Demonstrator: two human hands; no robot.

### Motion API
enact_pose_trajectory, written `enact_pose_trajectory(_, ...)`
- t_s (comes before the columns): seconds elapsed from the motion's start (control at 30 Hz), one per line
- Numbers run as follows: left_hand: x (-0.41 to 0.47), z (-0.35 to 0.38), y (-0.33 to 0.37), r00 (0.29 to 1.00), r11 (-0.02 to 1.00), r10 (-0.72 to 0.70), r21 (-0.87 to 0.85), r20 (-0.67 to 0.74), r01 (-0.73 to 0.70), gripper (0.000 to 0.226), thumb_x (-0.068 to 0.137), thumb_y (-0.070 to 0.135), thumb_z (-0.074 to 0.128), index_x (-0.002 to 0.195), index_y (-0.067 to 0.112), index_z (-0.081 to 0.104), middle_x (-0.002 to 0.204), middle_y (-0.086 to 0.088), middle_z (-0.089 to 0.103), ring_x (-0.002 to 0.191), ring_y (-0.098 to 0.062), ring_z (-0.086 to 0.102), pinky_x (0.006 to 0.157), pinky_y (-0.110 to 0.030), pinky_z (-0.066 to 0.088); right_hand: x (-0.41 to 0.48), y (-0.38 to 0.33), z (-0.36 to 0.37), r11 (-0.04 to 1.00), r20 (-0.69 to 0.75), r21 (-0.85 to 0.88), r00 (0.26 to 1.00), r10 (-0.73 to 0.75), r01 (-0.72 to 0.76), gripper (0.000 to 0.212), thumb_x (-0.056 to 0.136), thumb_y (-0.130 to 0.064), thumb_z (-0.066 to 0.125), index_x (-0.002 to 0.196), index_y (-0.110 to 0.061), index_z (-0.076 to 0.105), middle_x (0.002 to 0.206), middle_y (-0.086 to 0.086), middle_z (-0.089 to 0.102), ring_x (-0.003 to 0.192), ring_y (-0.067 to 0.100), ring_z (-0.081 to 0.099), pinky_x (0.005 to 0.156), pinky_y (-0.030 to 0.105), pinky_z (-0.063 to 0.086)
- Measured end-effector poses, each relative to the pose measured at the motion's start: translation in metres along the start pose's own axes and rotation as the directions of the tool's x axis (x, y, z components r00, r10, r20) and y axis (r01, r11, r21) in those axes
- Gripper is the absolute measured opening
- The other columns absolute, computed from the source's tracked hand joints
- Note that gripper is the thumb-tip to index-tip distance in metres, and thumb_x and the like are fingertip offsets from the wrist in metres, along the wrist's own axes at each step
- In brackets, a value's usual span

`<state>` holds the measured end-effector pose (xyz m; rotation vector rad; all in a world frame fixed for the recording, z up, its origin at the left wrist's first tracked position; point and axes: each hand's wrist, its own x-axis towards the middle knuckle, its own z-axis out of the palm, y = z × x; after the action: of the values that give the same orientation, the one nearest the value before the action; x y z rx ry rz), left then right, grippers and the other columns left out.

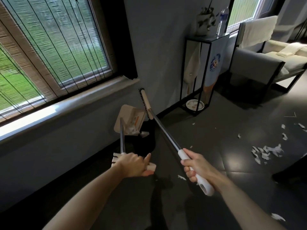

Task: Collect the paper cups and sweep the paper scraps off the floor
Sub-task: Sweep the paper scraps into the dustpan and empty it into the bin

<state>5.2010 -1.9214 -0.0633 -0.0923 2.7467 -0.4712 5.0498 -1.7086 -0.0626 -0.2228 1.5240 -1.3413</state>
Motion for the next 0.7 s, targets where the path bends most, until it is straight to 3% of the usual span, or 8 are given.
enact_pose_trajectory(0.13,0.007,0.006,0.014,0.994,0.970,-0.018,-0.239,0.109,0.044,0.087,0.089,0.071,0.023,0.152,0.014,0.003,0.105,-0.011,0.065,0.094,-0.028,0.064,0.076,-0.041,0.049,-0.001,0.001,-0.005,1.000,-0.006,0.006,1.000,0.017,-0.017,0.067,0.093,-0.004,0.052,0.148,-0.032,0.026,0.050,-0.003,0.052,0.039,0.006,0.042,0.035,0.019,0.035)
enact_pose_trajectory(0.2,0.010,0.003,0.017,0.986,0.961,-0.004,-0.272,0.164,0.050,0.089,0.087,0.072,0.030,0.152,0.018,0.003,0.107,-0.009,0.064,0.094,-0.026,0.063,0.074,-0.040,0.047,-0.002,0.002,-0.007,0.999,-0.021,0.010,0.999,0.033,-0.032,0.066,0.094,-0.003,0.051,0.149,-0.031,0.027,0.049,-0.003,0.051,0.038,0.006,0.041,0.035,0.019,0.034)
enact_pose_trajectory(0.4,0.015,0.002,0.028,0.983,0.972,-0.052,-0.216,0.175,0.089,0.086,0.085,0.070,0.039,0.147,0.012,0.025,0.109,-0.008,0.063,0.095,-0.026,0.062,0.065,-0.034,0.038,-0.004,0.009,-0.014,0.997,-0.056,0.022,0.996,0.068,-0.067,0.065,0.094,-0.002,0.050,0.148,-0.031,0.028,0.047,-0.003,0.049,0.037,0.006,0.040,0.034,0.018,0.034)
enact_pose_trajectory(0.57,0.017,0.006,0.031,0.957,0.933,-0.087,-0.313,0.278,0.176,0.078,0.081,0.069,0.046,0.137,0.015,0.041,0.106,-0.002,0.062,0.094,-0.021,0.060,0.070,-0.035,0.038,-0.006,0.006,-0.018,0.997,-0.061,0.036,0.996,0.064,-0.062,0.065,0.094,-0.003,0.051,0.148,-0.031,0.028,0.048,-0.003,0.049,0.037,0.006,0.040,0.034,0.018,0.034)
enact_pose_trajectory(0.7,0.017,-0.003,0.036,0.975,0.971,-0.110,-0.189,0.195,0.147,0.070,0.082,0.069,0.042,0.124,0.013,0.050,0.095,-0.002,0.063,0.090,-0.025,0.062,0.070,-0.040,0.035,-0.008,0.003,-0.014,0.998,-0.054,0.047,0.997,0.046,-0.044,0.066,0.094,-0.002,0.050,0.149,-0.031,0.026,0.049,-0.002,0.047,0.037,0.006,0.039,0.034,0.018,0.033)
